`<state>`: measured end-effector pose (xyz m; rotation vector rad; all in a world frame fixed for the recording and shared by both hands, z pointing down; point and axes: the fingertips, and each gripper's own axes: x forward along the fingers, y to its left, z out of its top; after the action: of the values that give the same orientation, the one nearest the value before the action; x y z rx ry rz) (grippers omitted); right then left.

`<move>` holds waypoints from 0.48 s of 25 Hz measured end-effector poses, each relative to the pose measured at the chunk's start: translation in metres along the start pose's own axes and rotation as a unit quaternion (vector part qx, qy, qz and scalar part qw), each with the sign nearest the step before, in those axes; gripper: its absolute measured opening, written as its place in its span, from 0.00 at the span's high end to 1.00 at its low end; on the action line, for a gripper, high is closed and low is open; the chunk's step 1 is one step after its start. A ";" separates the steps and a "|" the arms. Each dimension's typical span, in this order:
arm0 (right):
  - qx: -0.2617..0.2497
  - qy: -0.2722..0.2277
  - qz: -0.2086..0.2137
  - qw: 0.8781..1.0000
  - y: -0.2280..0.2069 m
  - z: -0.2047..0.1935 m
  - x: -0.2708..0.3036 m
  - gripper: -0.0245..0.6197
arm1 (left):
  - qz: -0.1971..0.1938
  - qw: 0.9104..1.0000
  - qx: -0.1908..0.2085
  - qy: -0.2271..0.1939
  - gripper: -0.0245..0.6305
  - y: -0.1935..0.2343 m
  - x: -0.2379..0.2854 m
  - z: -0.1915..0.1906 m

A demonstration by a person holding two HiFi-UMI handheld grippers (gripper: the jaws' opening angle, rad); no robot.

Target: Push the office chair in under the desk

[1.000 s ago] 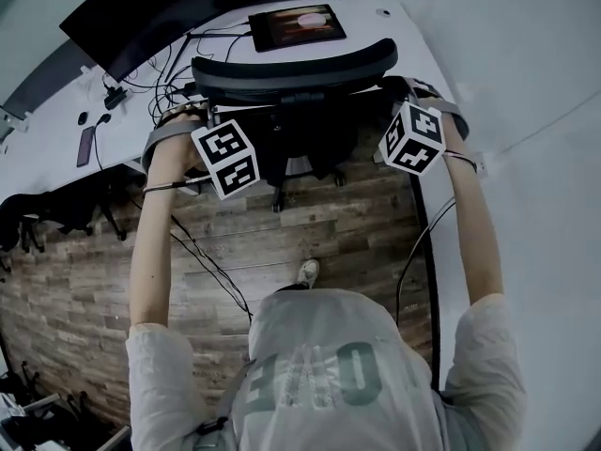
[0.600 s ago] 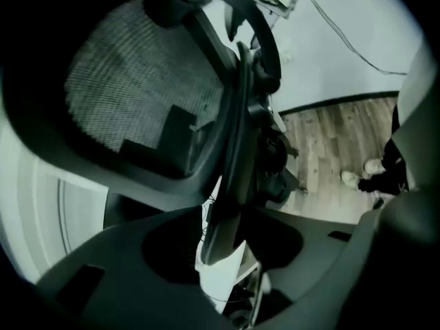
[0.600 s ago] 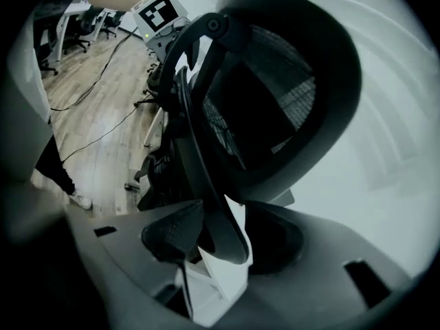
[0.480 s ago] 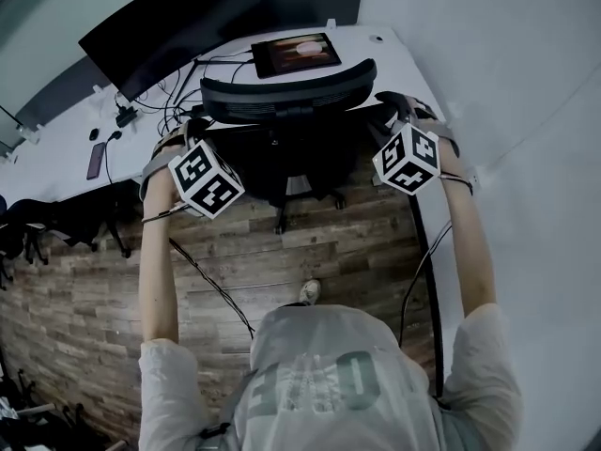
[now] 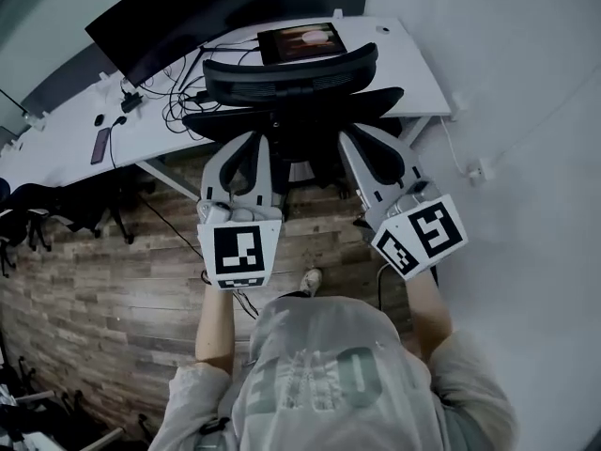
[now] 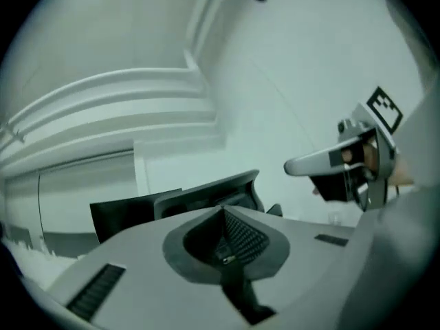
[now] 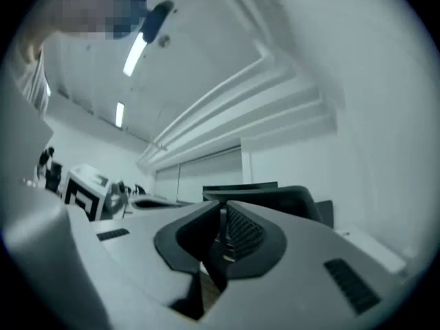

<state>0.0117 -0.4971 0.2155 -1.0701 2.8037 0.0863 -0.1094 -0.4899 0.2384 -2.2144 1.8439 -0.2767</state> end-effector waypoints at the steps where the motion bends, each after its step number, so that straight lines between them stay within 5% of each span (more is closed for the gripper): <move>1: 0.032 -0.012 -0.003 0.999 0.010 -0.002 -0.008 0.90 | 0.000 0.999 -0.026 -0.021 0.93 -0.010 -0.009 0.002; 4: 0.026 -0.003 -0.030 0.999 0.033 -0.022 -0.027 0.92 | 0.011 0.997 -0.054 -0.051 0.94 -0.035 -0.026 -0.002; 12: 0.015 0.050 -0.047 0.998 0.047 -0.066 -0.046 0.93 | 0.018 0.995 -0.100 -0.016 0.94 -0.062 -0.047 -0.034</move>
<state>0.0066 -0.4386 0.2873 -1.2285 2.8264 -0.0197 -0.0704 -0.4355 0.2906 -2.2959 1.9684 -0.0527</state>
